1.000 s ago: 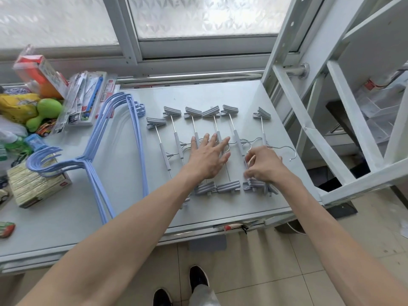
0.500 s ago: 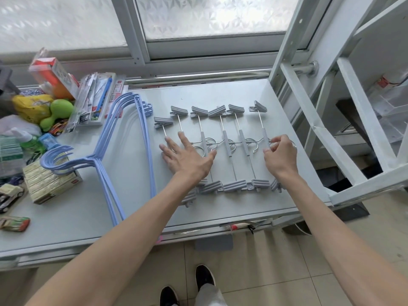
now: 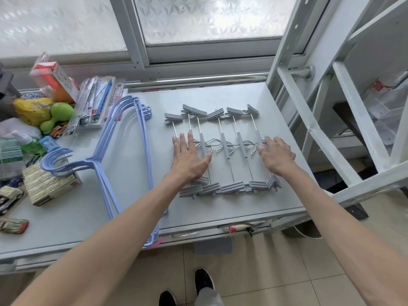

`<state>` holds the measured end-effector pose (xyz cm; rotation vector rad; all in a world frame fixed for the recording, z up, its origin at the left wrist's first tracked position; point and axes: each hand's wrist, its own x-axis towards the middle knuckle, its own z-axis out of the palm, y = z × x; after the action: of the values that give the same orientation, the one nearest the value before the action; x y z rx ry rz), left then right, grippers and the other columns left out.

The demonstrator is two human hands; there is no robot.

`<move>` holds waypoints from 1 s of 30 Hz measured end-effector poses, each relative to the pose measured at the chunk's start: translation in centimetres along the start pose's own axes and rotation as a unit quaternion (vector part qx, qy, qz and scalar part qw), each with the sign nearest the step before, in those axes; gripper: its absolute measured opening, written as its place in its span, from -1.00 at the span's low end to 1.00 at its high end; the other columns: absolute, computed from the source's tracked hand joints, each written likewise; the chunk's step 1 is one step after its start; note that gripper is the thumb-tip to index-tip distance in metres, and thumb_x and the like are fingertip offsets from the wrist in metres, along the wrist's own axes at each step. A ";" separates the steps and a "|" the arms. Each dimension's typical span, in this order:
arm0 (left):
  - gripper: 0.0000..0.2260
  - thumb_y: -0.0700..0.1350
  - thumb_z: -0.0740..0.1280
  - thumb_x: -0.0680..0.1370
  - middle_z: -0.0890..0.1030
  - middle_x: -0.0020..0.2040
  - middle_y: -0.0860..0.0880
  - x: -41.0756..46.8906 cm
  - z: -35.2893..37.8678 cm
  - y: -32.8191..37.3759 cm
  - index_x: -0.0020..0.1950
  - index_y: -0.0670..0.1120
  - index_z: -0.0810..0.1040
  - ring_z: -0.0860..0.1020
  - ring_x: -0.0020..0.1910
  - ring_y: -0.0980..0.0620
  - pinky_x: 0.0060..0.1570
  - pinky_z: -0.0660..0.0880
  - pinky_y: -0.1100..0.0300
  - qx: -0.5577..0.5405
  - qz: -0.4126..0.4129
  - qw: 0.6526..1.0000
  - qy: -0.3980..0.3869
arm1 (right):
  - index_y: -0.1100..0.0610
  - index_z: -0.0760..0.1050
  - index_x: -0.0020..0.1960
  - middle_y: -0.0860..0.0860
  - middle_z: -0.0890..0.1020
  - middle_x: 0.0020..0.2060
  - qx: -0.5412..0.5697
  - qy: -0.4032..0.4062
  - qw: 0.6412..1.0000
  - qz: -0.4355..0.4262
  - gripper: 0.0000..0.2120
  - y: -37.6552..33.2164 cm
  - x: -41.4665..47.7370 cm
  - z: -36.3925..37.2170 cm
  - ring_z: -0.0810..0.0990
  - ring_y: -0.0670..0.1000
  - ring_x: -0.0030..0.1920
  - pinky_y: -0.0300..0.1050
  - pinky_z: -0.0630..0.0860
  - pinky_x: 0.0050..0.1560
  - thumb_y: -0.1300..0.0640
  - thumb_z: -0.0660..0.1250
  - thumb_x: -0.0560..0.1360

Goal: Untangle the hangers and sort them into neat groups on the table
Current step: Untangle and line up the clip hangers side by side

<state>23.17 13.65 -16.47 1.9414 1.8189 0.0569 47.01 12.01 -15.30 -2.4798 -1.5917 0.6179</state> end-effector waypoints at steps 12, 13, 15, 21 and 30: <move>-0.26 0.26 -0.06 0.63 -0.25 0.58 -0.12 0.5 0.1 3.0 0.57 -0.17 -0.30 -0.39 0.50 -0.15 0.47 -0.37 -0.04 0.044 0.010 0.999 -0.013 | -0.03 0.14 0.55 0.04 0.14 0.57 -0.035 0.006 0.999 -0.003 -0.54 1.0 2.1 -0.2 0.06 0.20 0.54 0.12 -0.03 0.49 0.04 -0.01 0.65; -0.26 0.27 -0.06 0.62 -0.25 0.58 -0.11 0.6 0.3 3.2 0.57 -0.16 -0.30 -0.39 0.50 -0.16 0.47 -0.35 -0.04 0.036 0.004 0.999 -0.012 | -0.02 0.13 0.55 0.05 0.14 0.56 -0.043 0.009 0.999 -0.005 -0.54 1.1 2.1 -0.5 0.06 0.20 0.54 0.09 -0.02 0.50 0.05 -0.01 0.65; -0.25 0.29 -0.04 0.61 -0.24 0.59 -0.07 0.8 0.6 3.4 0.58 -0.12 -0.30 -0.37 0.50 -0.17 0.47 -0.29 -0.03 0.011 -0.009 1.000 -0.012 | 0.00 0.13 0.55 0.06 0.15 0.56 -0.054 0.016 0.998 -0.015 -0.54 1.3 2.4 -0.7 0.08 0.19 0.53 0.06 0.00 0.49 0.06 0.00 0.66; -0.24 0.29 -0.01 0.61 -0.23 0.59 -0.03 1.0 0.7 3.6 0.59 -0.11 -0.26 -0.33 0.53 -0.11 0.51 -0.23 -0.03 -0.015 0.009 1.000 -0.009 | 0.02 0.12 0.56 0.10 0.13 0.57 -0.056 0.032 0.997 -0.033 -0.52 1.6 2.3 -0.7 0.09 0.20 0.54 0.11 0.02 0.48 0.04 0.02 0.65; -0.37 0.06 0.20 0.63 -0.02 0.60 -0.05 -4.6 -4.4 0.2 0.61 -0.08 0.01 -0.06 0.57 0.05 0.54 -0.07 0.07 -0.148 0.101 0.976 0.123 | 0.22 0.48 0.35 0.18 0.49 0.37 0.100 0.177 0.970 -0.132 -0.64 -0.2 -2.2 -3.9 0.39 0.18 0.40 0.00 0.28 0.39 0.18 0.18 0.60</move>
<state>21.28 10.63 -11.18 1.9598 1.6371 0.6260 47.57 10.53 -11.12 -2.0448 -1.5894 0.2617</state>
